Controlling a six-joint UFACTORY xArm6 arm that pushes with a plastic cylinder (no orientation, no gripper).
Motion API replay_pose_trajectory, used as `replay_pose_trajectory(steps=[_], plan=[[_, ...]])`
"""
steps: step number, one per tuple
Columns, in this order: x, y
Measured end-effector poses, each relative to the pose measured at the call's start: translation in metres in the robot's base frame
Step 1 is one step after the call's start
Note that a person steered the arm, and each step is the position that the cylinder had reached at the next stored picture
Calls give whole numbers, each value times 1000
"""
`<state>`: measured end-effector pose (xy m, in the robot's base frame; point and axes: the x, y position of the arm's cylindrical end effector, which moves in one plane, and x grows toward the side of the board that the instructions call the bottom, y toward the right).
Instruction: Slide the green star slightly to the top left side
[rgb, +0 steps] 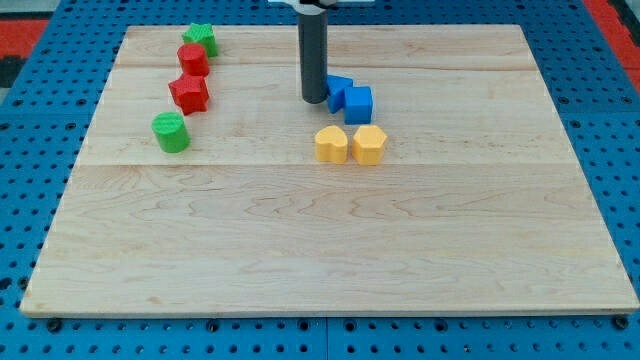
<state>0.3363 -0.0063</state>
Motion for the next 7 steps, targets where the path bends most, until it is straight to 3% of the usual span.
replay_pose_trajectory(steps=[1,3,7], plan=[[-9,-33],[-80,-53],[-114,-131]])
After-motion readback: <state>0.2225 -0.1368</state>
